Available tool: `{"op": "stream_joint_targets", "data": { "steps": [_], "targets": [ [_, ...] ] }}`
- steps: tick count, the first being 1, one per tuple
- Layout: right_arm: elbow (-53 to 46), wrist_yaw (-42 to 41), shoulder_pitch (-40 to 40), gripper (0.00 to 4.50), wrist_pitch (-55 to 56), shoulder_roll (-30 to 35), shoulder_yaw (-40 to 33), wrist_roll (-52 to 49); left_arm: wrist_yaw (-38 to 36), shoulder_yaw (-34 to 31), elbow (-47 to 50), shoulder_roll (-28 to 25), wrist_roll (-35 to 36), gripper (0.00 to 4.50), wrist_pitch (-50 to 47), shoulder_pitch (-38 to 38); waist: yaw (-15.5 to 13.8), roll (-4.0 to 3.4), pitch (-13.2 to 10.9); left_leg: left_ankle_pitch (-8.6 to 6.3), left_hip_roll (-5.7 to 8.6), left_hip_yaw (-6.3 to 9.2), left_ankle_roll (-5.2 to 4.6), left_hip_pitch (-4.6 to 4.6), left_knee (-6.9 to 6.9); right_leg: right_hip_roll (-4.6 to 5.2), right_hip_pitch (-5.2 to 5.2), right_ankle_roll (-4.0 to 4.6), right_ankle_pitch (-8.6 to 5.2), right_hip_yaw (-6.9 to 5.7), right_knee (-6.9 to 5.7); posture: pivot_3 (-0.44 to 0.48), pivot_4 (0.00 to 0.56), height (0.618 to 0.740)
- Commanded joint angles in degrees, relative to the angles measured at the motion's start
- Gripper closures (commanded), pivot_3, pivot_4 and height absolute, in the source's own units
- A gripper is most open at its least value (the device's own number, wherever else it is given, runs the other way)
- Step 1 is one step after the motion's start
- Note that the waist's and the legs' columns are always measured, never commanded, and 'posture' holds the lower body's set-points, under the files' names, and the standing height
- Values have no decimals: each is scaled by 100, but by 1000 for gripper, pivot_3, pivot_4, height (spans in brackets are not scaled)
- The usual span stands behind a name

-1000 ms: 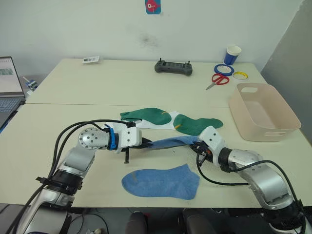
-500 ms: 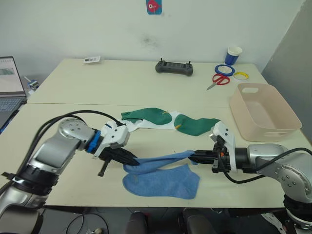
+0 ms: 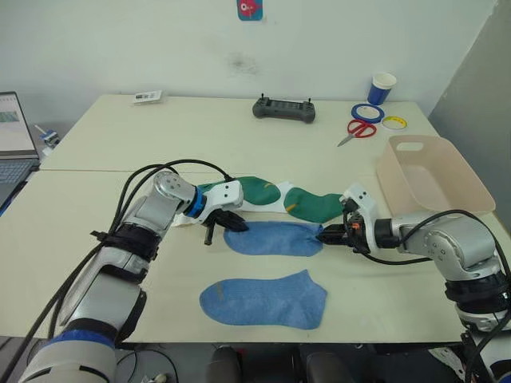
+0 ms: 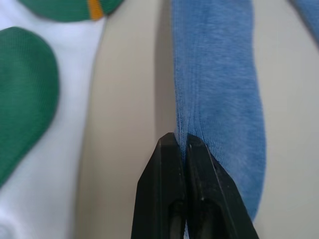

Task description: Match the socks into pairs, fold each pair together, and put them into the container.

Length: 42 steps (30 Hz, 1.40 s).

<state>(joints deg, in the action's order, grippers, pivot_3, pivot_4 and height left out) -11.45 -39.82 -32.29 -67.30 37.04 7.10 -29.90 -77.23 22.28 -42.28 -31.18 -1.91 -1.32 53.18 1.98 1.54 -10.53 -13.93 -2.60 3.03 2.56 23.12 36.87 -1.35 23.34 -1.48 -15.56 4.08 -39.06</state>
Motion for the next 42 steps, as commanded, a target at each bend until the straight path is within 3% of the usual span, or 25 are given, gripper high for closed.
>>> {"op": "stream_joint_targets", "data": {
  "steps": [1, 6, 11, 14, 19, 21, 25, 32, 36, 39, 42],
  "targets": [
    [-186, 142, -81, 1697, 375, 66, -140, 209, 306, -156, -211, 5, -191, 4055, 512, 200, 8, 0, 0, -3, 0, 0, -5, 1, 0, 0, 1, 1, 0, 0, 1, 0, 150, 740],
    [-781, 353, 269, 1, 714, 205, -536, 325, 453, -740, -38, -130, 141, 2652, 340, 333, -6, 0, 0, -8, -1, 3, -15, 7, 0, 0, 3, 1, 0, -3, 1, 0, 150, 740],
    [-2084, 658, 1098, 0, 823, 114, -924, 237, 422, -1545, 1477, -659, 896, 1054, -1205, -442, 51, -1, 0, -10, -2, 4, -18, 10, -1, 0, 5, 0, -1, -2, 0, 0, 150, 740],
    [-2583, 934, 1558, 0, 905, -82, -864, 327, 805, -2086, 2613, -781, 1464, 105, -2534, -1229, 84, -3, 2, -11, -6, 5, -18, 2, -3, 1, 0, 1, -2, -2, -3, 0, 150, 740],
    [-3271, 532, 2331, 0, 1987, -164, -622, 354, 1532, -2608, 3946, -714, 2071, 46, -3956, -2249, 87, -3, 1, -10, -7, 8, -16, -4, 5, 2, -9, -22, -16, -3, -4, 0, 150, 740],
    [-3324, 364, 2623, 0, 2562, 44, -451, 676, 1950, -2668, 4263, -531, 2096, 46, -4063, -2470, 54, -2, 1, -8, -4, 8, -14, -7, 9, 5, -14, -22, -15, -4, -4, 0, 150, 740],
    [-3373, 672, 2766, 0, 2647, -255, -593, 532, 3040, -2828, 4503, 0, 1912, 46, -3940, -2796, 1, -1, 3, 0, 4, 0, 1, -25, 16, 14, -34, -21, 1, 2, -1, 0, 150, 740],
    [-3253, 571, 3146, 0, 2819, 119, -835, 716, 3454, -2184, 3938, 468, 1768, 46, -4125, -2596, -35, 0, 3, 4, 2, 1, 8, -21, 10, 8, -25, -20, 8, 3, 0, 0, 150, 740],
    [-3117, 809, 3139, 0, 2824, 27, -846, 819, 3219, -1910, 3459, 511, 1687, 46, -3818, -2339, -25, -1, 4, 4, 4, 0, 8, -20, 12, 8, -24, -20, 8, 3, 1, 0, 150, 740],
    [-3077, 1184, 3171, 0, 2513, -148, -938, 890, 3166, -1747, 3166, 553, 1614, 659, -3752, -2162, -25, 0, 4, 4, 4, 0, 8, -19, 11, 8, -25, -20, 8, 3, 0, 0, 150, 740],
    [-2877, 1650, 3313, 0, 2134, -574, -1020, 830, 3135, -1627, 3036, 651, 1607, 1570, -3730, -2094, -25, 0, 7, 4, 4, 0, 8, -19, 10, 8, -24, -20, 8, 4, 0, 0, 150, 740]
  ]
}}
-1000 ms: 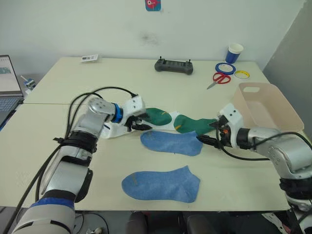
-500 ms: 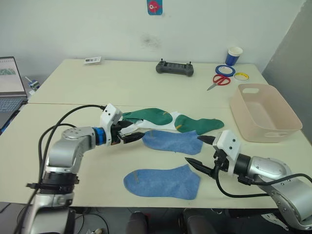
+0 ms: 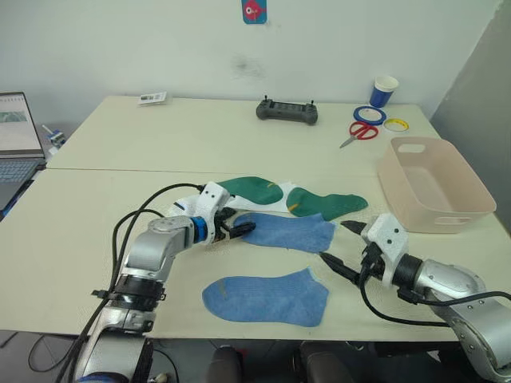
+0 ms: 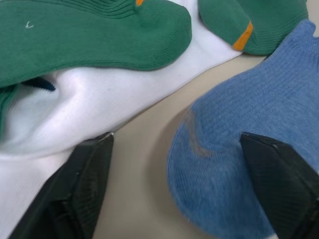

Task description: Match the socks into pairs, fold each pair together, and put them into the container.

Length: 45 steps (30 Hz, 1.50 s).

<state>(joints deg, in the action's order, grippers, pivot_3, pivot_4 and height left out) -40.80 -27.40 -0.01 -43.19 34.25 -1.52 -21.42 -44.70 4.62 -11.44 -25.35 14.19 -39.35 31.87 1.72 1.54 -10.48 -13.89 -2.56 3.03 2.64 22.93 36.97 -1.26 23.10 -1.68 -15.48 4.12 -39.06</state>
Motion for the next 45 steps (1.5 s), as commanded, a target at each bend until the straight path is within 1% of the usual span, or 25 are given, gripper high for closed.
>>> {"op": "stream_joint_targets", "data": {
  "steps": [1, 4, 7, 9, 10, 13, 16, 20, 27, 28, 31, 34, 37, 41, 43, 45],
  "targets": [
    [160, 588, 53, 0, -326, -500, -199, -26, -134, 154, 4, 84, 24, 1858, 42, 24, 1, -1, 2, 0, 0, 1, 0, 0, -2, 0, 0, 0, 0, 0, 1, 0, 150, 740],
    [586, 1093, -285, 0, -631, -1165, -289, -82, -180, 87, 134, -17, 62, 2800, -19, -45, 9, -2, 2, 0, 0, -1, 0, 0, 0, 1, 1, 0, 0, 3, -2, 0, 150, 740],
    [848, 1211, -492, 0, -713, -1408, -251, -33, -255, 60, 152, -111, 62, 3770, 2, -74, 16, -3, 2, 0, 0, -5, 1, -1, 1, 1, 2, 2, 2, 6, -3, 0, 150, 740],
    [1217, 1274, -722, 0, -577, -1564, -206, 38, -287, 45, 154, -166, 53, 4382, 19, -76, 20, -4, 2, 0, -1, -3, 1, 0, -1, 0, 3, 2, 1, 3, -2, 0, 150, 740],
    [1398, 1288, -847, 0, -522, -1611, -167, 84, -296, 46, 159, -183, 51, 4459, 21, -70, 24, -4, 2, 0, -2, -3, 1, 0, -2, -1, 5, 2, 1, 3, -2, 0, 150, 740],
    [1821, 1275, -1200, 0, -599, -1844, -137, -21, -353, 101, 146, -217, 22, 4459, 72, -21, 24, -4, 2, 0, -2, -3, 0, 0, -3, -2, 7, 2, 1, 3, -2, 0, 150, 740],
    [2078, 1172, -1387, 568, -671, -1966, -104, -106, -380, 137, 136, -211, -10, 4500, 141, 2, 20, -4, 2, 0, -2, -2, 0, 1, -5, -2, 7, 2, 1, 2, -2, 0, 150, 740],
    [2342, 1143, -1526, 1925, -678, -2070, -14, -97, -378, 139, 142, -219, -22, 4500, 197, -35, 21, -4, 2, 0, -2, -4, 0, 3, -4, -1, 7, 3, 1, 4, 0, 0, 150, 740],
    [1933, 910, -1414, 4319, -761, -1957, 9, -231, -344, 84, 289, -188, 44, 4500, 234, -149, 22, -5, 2, 0, -2, -3, 0, 3, -5, -1, 8, 2, 1, 3, 0, 0, 150, 740],
    [1872, 889, -1393, 4468, -764, -1934, 12, -235, -339, 73, 314, -188, 56, 4500, 233, -163, 21, -5, 2, 0, -2, -3, 0, 3, -5, -2, 8, 2, 1, 3, 0, 0, 150, 740],
    [1355, 772, -1233, 4468, -802, -1768, 65, -337, -466, -136, 587, -275, 295, 4500, 185, -188, 21, -5, 2, 0, -2, -3, 0, 4, -5, -2, 8, 2, 1, 3, 0, 0, 150, 740],
    [754, 777, -1094, 4468, -1071, -1665, -25, -596, -682, -342, 1034, -524, 651, 4500, -166, -260, 23, -5, 1, 0, -3, -1, 0, 6, -6, -2, 11, 2, 1, 2, 0, 0, 150, 740],
    [-266, 857, -859, 4468, -1710, -1647, -443, -1370, -1110, -790, 1920, -1180, 1499, 4500, -1220, -526, 83, -8, 0, 0, -8, -1, 0, 5, -9, -2, 12, 3, 0, 3, 0, 0, 150, 740],
    [-1215, 1159, -376, 4468, -2490, -1758, -1104, -2728, -1542, -1343, 2717, -2114, 2582, 4500, -2537, -1022, 145, -8, 0, -1, -12, 6, -1, 4, -20, -4, 13, 15, -13, -4, -1, 0, 150, 740],
    [-1505, 1345, -76, 4468, -2714, -1699, -1290, -3389, -1682, -1533, 3016, -2489, 2971, 4500, -2945, -1350, 151, -9, -1, -1, -14, 7, -1, 0, -24, -3, 11, 18, -18, -5, 0, 0, 150, 740],
    [-1687, 1503, 247, 4468, -2817, -1566, -1270, -3812, -1672, -1616, 3294, -2671, 3154, 4500, -3067, -1693, 147, -10, -1, -1, -13, 6, 0, -2, -25, 1, 10, 20, -19, -5, 0, 0, 150, 740]
  ]
}}
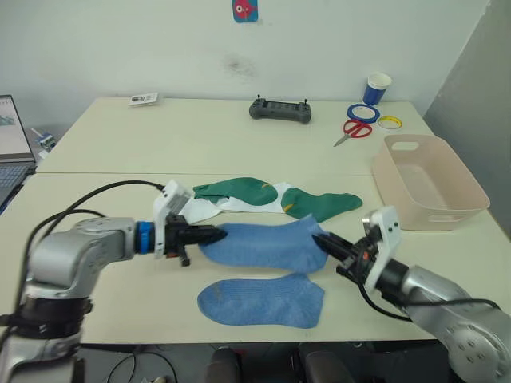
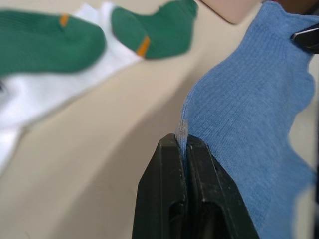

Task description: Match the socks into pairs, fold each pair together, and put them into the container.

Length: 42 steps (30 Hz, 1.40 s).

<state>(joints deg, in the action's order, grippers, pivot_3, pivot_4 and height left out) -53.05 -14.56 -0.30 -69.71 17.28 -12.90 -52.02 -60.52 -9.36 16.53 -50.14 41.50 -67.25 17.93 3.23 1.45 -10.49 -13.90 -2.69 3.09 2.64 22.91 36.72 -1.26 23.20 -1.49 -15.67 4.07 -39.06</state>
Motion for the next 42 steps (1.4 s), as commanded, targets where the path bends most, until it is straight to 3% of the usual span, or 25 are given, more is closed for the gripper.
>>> {"op": "stream_joint_targets", "data": {
  "steps": [1, 9, 13, 25, 29, 35, 37, 42],
  "targets": [
    [-498, 321, 403, 4468, -185, 177, -89, -883, -30, -226, 606, -220, 468, 4500, -300, -424, -4, 0, 0, 0, 1, -1, 0, 0, 1, 3, 1, 1, 0, 1, 0, 0, 150, 740],
    [-70, 574, 722, 4468, 385, 874, 1255, 473, 799, 513, 854, 5, -276, 4500, 443, -1246, -1, 3, 1, 1, 12, -21, 2, -10, 8, 33, 1, 35, -13, 6, 5, 0, 150, 740],
    [80, 495, 801, 4468, 773, 1066, 1791, 1035, 838, 897, 879, -95, -636, 4500, 865, -1568, -5, 3, 1, 0, 12, -23, 3, -4, 2, 31, 7, 36, -15, 5, 10, 0, 150, 740],
    [194, 358, 958, 4468, 1212, 1199, 2145, 1646, 661, 1153, 818, -146, -1004, 4500, 1776, -1742, -23, 4, 2, 0, 15, -23, 3, -5, -6, 32, 6, 37, -24, 5, 10, 0, 150, 740],
    [153, 339, 998, 3473, 1344, 1244, 2164, 1843, 632, 1045, 834, -109, -1061, 3580, 2128, -1841, -26, 4, 2, -1, 14, -24, 3, -5, -8, 33, 7, 38, -25, 5, 12, 0, 150, 740],
    [55, 147, 1117, 1255, 1868, 1386, 2081, 2193, 558, 681, 717, -155, -1209, 1682, 2822, -1988, -31, 3, 1, -1, 10, -22, 3, -5, -9, 32, 8, 39, -25, 2, 11, 0, 150, 740],
    [-61, -162, 1118, 592, 2365, 1483, 2004, 2295, 173, 484, 664, -289, -1127, 1105, 3160, -1878, -35, 4, 0, -1, 10, -22, 3, -5, -9, 32, 9, 39, -26, 2, 11, 0, 150, 740],
    [-137, -679, 829, 592, 2812, 1541, 1983, 2181, -607, 401, 668, -589, -798, 1105, 3269, -1616, -32, 5, 0, -1, 11, -24, 3, -3, -8, 31, 10, 40, -26, 1, 12, 0, 150, 740]
  ]
}}
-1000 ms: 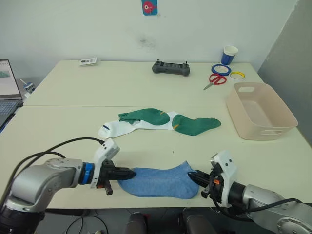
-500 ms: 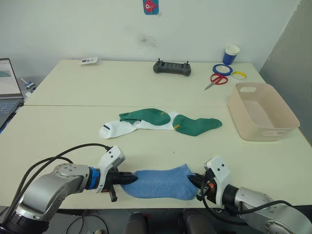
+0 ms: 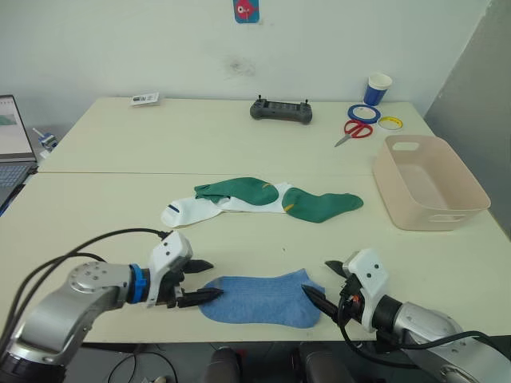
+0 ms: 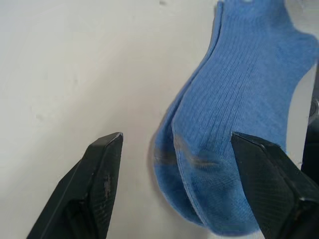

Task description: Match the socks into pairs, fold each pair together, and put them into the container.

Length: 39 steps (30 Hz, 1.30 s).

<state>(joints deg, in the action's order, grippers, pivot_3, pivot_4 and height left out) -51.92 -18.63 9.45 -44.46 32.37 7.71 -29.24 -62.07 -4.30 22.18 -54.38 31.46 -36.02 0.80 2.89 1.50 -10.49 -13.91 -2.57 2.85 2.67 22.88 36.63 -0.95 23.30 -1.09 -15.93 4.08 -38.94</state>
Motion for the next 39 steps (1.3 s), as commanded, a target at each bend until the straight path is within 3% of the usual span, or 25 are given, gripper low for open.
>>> {"op": "stream_joint_targets", "data": {
  "steps": [1, 4, 13, 19, 26, 31, 35, 39],
  "targets": [
    [-218, -306, -196, 592, 314, 33, -66, -83, -633, -51, 101, -239, 208, 1105, 201, 122, 2, 0, 0, 0, 1, -2, 0, -1, 0, 0, 0, 0, 0, 1, 0, 0, 150, 740],
    [113, -597, -464, 1233, 346, 48, 197, -60, -702, 478, 21, -32, -2, 1722, 316, 542, -8, 0, 0, 0, 0, -3, 0, 0, -1, 0, -1, 2, -1, -1, 1, 0, 150, 740],
    [1369, -1328, -1073, 4395, 702, -79, 1432, 561, -700, 1903, -517, 580, -1196, 4485, 1177, 979, 3, 1, 0, 0, 0, 0, -2, 2, 2, -10, -2, -25, 15, -1, -1, 0, 150, 740],
    [1677, -1439, -912, 4481, 854, 382, 1811, 1309, -557, 2302, -1245, 718, -1895, 4500, 1657, 800, -13, 0, 3, -1, -1, 4, -3, 0, 2, -11, -6, -27, 15, -3, -2, 0, 150, 740],
    [1747, -1073, -146, 4481, 944, 491, 967, 1473, -491, 2423, -1557, 724, -2162, 4500, 2161, 529, -17, -5, 87, -1, 0, 0, -3, -23, 3, -7, -23, 1, 0, 3, -3, 0, 150, 740],
    [1199, -1292, 351, 4481, 1320, 425, 319, 1145, -402, 2212, -1521, 981, -1918, 4500, 2383, 593, -24, -16, 116, -1, 2, -1, -2, -60, 2, -1, -61, 3, -3, 4, 0, 0, 150, 740],
    [612, -1454, 96, 4481, 1278, 343, 115, 802, -557, 1921, -1170, 1099, -1553, 4500, 2297, 950, -39, -21, 98, -2, 2, -3, 0, -74, 2, 3, -67, 5, -4, 8, 1, 0, 150, 740],
    [829, -1507, -475, 4481, 1144, 208, 473, 908, -665, 1958, -1000, 1141, -1406, 4500, 1981, 1278, -38, 8, 75, -2, -1, 3, 0, -53, 1, -4, -57, 4, -4, -2, 1, 0, 150, 740]
  ]
}}
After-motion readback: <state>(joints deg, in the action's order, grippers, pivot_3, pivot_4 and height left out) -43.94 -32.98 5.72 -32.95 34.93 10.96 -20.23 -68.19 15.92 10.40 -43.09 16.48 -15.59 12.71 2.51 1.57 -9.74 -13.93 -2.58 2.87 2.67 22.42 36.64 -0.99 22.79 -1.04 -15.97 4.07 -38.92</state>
